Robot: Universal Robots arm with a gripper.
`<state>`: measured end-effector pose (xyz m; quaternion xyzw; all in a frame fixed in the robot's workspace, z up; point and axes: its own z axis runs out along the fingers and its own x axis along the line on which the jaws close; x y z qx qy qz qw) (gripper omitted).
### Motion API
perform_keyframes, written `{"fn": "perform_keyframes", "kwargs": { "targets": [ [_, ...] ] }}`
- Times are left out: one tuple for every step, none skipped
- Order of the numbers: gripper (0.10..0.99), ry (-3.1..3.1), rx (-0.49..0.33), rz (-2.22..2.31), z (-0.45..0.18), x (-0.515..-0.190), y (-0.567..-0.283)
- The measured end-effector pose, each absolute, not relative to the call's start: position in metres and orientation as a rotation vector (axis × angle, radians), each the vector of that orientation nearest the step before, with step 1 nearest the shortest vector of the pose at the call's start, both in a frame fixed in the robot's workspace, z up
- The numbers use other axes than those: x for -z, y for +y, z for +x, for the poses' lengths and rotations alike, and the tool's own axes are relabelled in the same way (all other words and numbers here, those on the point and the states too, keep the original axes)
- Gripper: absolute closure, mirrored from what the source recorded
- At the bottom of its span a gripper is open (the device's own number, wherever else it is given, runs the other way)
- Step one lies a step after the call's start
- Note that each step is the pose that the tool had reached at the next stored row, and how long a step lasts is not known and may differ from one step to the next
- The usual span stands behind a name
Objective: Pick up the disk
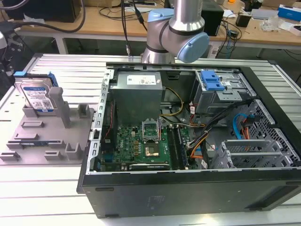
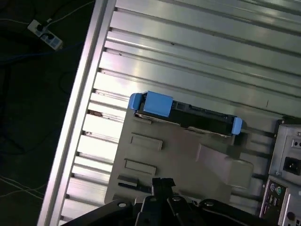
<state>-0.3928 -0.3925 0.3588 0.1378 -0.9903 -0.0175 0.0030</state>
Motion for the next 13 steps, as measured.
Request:
{"fn": "perform_keyframes", "kwargs": {
  "targets": [
    [0.98,-3.101,0.054,0.456,-0.3928,-0.3588,-0.3925],
    [0.98,-3.098,0.052,0.478,-0.3928,-0.3588,-0.3925],
    [0.973,-3.09,0.049,0.523,-0.3928,-0.3588,-0.3925],
    [0.918,-3.086,0.048,0.544,-0.3929,-0.3588,-0.3925],
    [0.851,-3.081,0.047,0.567,-0.3929,-0.3588,-0.3924],
    [0.792,-3.076,0.046,0.595,-0.3929,-0.3588,-0.3924],
    [0.729,-3.071,0.045,0.619,-0.3929,-0.3588,-0.3924],
    [0.671,-3.062,0.044,0.659,-0.3929,-0.3588,-0.3924],
    [0.671,-3.054,0.043,0.692,-0.3929,-0.3588,-0.3924],
    [0.604,-3.048,0.042,0.715,-0.3929,-0.3588,-0.3925],
    [0.604,-3.043,0.041,0.735,-0.3929,-0.3588,-0.3924],
    [0.604,-3.038,0.041,0.757,-0.3929,-0.3588,-0.3924],
    [0.604,-3.033,0.041,0.777,-0.3929,-0.3588,-0.3924]
  ]
}}
